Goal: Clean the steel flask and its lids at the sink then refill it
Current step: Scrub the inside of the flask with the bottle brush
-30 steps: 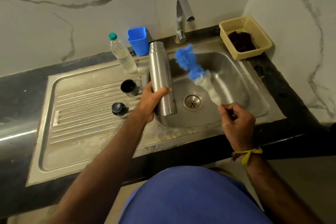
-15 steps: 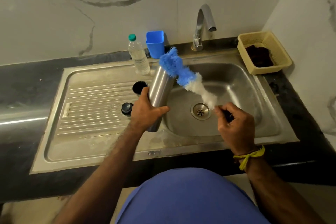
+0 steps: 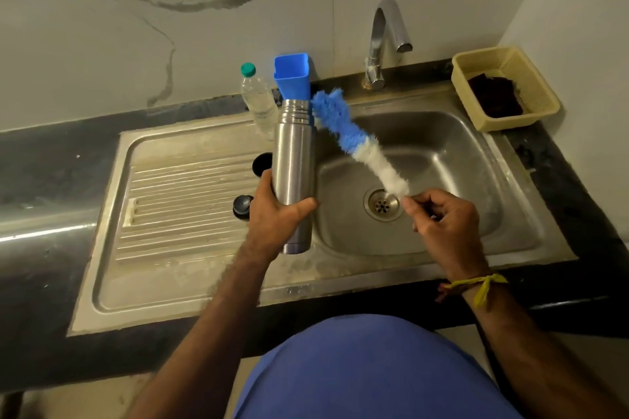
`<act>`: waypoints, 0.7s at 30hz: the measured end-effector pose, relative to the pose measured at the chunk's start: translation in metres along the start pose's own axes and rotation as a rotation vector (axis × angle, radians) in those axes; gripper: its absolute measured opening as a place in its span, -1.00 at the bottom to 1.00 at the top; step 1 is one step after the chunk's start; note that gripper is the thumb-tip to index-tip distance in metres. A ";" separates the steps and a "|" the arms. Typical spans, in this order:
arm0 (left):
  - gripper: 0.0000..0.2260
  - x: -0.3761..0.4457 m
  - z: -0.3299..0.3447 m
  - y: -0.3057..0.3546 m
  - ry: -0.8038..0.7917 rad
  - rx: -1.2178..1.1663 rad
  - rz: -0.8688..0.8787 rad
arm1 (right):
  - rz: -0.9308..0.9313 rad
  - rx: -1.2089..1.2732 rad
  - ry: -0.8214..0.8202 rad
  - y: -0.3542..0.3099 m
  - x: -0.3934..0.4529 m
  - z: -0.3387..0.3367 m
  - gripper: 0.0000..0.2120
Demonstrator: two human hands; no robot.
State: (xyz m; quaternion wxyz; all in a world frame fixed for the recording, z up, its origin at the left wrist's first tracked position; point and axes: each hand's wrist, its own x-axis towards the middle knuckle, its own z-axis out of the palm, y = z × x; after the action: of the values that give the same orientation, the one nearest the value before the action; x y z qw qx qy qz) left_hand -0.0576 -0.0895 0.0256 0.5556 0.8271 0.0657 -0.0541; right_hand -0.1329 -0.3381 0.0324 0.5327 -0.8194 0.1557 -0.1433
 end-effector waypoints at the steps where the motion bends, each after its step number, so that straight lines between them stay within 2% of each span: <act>1: -0.38 0.001 -0.001 0.001 -0.025 -0.016 0.009 | 0.065 0.048 -0.034 -0.001 0.001 -0.001 -0.84; 5: -0.33 0.000 -0.018 0.002 -0.219 -0.007 0.045 | 0.291 0.240 -0.230 -0.006 0.013 -0.008 -0.83; 10: -0.25 0.005 -0.049 0.007 -0.305 0.144 0.150 | 0.377 0.292 -0.430 -0.004 0.025 -0.035 -0.81; 13: -0.19 0.007 -0.051 0.008 -0.375 0.294 0.207 | 0.342 0.270 -0.506 -0.004 0.031 -0.035 -0.76; 16: -0.14 0.007 -0.064 0.015 -0.367 0.515 0.316 | 0.285 0.213 -0.496 -0.002 0.039 -0.051 -0.71; 21: -0.21 0.015 -0.082 0.026 -0.254 1.091 0.558 | 0.100 0.005 -0.483 -0.007 0.050 -0.062 -0.90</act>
State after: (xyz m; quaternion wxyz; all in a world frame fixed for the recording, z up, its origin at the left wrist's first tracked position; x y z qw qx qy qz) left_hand -0.0369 -0.0225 0.0778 0.0498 0.9647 -0.2566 -0.0307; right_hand -0.1114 -0.4076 0.0665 0.5631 -0.8198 0.0638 0.0826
